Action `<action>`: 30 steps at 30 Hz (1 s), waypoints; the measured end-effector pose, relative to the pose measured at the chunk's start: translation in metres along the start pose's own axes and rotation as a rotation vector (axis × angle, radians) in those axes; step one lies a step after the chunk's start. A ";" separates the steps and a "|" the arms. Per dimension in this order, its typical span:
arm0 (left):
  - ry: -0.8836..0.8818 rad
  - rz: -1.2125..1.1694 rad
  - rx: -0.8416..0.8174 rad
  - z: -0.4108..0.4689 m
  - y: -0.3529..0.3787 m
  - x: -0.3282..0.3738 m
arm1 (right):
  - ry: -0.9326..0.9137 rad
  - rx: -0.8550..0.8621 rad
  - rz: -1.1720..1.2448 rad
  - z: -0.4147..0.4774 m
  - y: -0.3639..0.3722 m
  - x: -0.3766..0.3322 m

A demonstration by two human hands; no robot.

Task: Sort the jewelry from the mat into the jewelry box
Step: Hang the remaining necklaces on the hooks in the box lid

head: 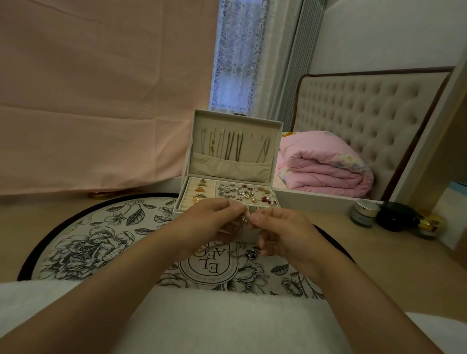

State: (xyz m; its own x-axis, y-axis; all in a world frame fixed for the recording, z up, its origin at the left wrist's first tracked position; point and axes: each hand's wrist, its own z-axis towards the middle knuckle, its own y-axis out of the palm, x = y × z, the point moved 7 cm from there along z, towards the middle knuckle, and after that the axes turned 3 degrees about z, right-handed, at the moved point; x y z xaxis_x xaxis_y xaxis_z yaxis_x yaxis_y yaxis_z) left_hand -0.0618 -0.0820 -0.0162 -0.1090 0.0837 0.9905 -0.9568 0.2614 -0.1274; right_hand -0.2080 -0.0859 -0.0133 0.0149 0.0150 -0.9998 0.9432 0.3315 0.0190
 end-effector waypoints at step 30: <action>0.134 0.159 0.240 -0.003 -0.014 0.001 | -0.162 0.184 -0.420 -0.005 -0.005 -0.013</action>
State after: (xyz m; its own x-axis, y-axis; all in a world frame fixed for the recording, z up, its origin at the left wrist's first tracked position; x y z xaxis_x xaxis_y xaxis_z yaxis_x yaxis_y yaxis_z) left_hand -0.0478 -0.0824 -0.0135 -0.2414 0.2357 0.9414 -0.9685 0.0021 -0.2489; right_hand -0.2143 -0.0831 0.0000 -0.3417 -0.2359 -0.9097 0.9216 0.1054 -0.3735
